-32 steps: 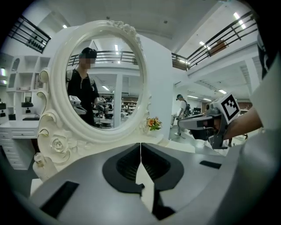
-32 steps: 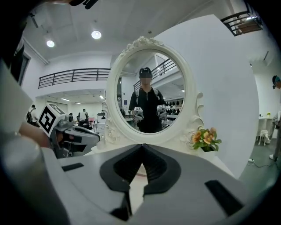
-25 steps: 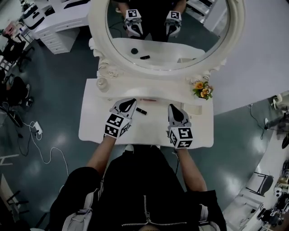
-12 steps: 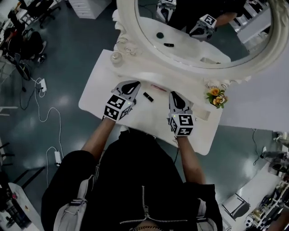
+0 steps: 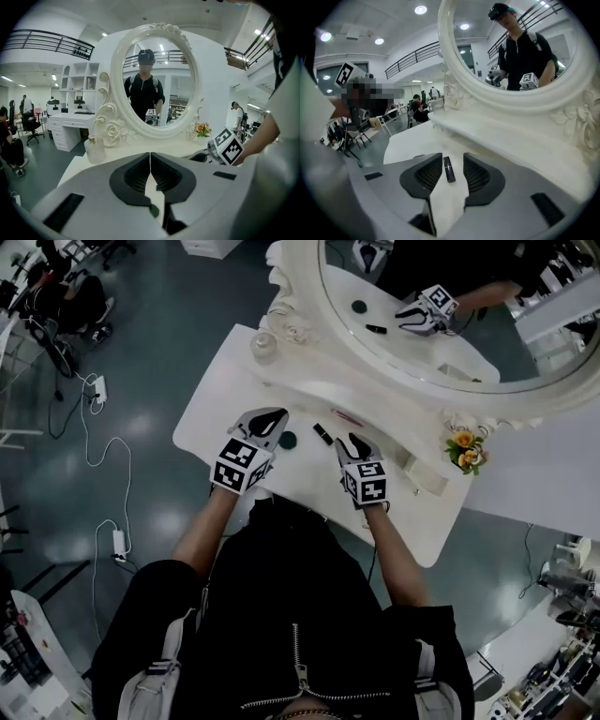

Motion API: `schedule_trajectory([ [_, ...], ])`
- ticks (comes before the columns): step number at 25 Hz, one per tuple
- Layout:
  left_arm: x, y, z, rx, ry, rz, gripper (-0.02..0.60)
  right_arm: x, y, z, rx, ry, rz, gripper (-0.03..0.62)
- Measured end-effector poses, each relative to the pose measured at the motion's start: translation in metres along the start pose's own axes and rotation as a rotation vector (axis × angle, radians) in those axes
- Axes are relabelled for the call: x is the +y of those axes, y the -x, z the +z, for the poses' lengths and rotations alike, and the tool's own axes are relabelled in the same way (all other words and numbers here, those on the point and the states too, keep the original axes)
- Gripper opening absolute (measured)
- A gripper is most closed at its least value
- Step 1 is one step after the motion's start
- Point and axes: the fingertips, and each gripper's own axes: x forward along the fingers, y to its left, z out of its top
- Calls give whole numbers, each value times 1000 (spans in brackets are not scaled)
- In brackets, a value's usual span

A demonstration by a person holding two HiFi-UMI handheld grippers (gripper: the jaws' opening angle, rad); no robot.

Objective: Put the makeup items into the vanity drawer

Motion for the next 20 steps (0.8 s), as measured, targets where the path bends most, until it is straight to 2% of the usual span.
schedule_trajectory([
  [5, 12, 21, -13, 14, 23, 47, 23, 13, -42, -30, 134, 93, 47, 152],
  [9, 21, 39, -27, 29, 45, 85, 23, 19, -65, -56, 250, 111, 54, 170],
  [15, 33, 56, -37, 36, 70, 125, 23, 11, -79, -71, 316, 112, 4, 149],
  [16, 34, 57, -38, 37, 71, 127, 23, 10, -80, -72, 323, 112, -4, 139],
  [17, 34, 58, -38, 37, 72, 128, 23, 9, -80, -74, 324, 115, -12, 96],
  [20, 35, 60, -38, 35, 72, 127, 23, 14, -73, -73, 323, 126, -9, 92],
])
